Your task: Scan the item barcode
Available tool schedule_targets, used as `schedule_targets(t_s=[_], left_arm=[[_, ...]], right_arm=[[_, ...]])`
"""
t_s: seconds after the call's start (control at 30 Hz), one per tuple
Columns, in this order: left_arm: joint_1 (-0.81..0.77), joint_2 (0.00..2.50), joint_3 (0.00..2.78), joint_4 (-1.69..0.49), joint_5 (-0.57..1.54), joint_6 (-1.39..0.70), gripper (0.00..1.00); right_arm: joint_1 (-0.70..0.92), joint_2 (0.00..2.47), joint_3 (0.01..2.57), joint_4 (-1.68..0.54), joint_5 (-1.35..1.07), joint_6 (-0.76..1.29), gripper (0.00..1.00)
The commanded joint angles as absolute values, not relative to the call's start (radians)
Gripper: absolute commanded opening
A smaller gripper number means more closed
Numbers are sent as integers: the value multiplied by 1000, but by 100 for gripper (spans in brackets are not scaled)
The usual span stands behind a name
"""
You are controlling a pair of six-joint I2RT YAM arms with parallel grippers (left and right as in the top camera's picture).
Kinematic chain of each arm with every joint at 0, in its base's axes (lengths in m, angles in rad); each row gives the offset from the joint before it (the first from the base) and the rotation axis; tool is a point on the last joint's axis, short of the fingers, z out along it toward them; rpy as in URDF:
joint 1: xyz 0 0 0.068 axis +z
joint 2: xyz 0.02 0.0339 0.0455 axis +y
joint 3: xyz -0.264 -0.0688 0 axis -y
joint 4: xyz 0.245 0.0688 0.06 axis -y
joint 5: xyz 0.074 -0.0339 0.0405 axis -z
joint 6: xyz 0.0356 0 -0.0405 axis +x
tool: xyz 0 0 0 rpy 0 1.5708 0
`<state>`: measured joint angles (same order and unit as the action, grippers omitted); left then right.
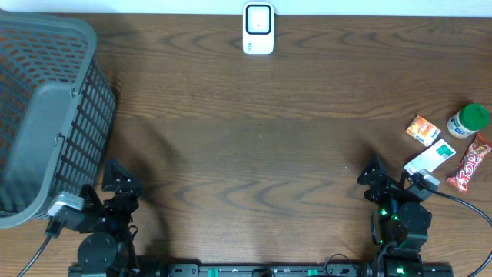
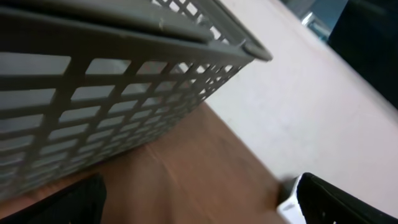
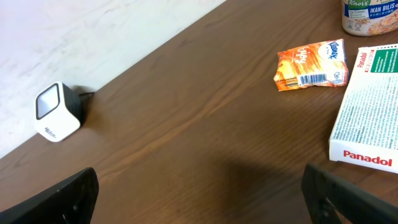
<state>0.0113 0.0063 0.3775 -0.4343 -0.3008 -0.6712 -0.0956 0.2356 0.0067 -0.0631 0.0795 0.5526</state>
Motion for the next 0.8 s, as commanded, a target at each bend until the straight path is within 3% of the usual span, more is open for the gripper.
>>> schedule_targets(t_s=[0.0,0.33,0.77], left_arm=[[10,7,345,-422,-307,-482,98],[10,7,256,-326,-101,-193,98],[10,2,71,-229,-89,-157,98]], right_arm=[[-99,234,6,-65,93,564,99],[-99,234,6,-65,93,564,99],[-99,234,6,-65,93,564,99]])
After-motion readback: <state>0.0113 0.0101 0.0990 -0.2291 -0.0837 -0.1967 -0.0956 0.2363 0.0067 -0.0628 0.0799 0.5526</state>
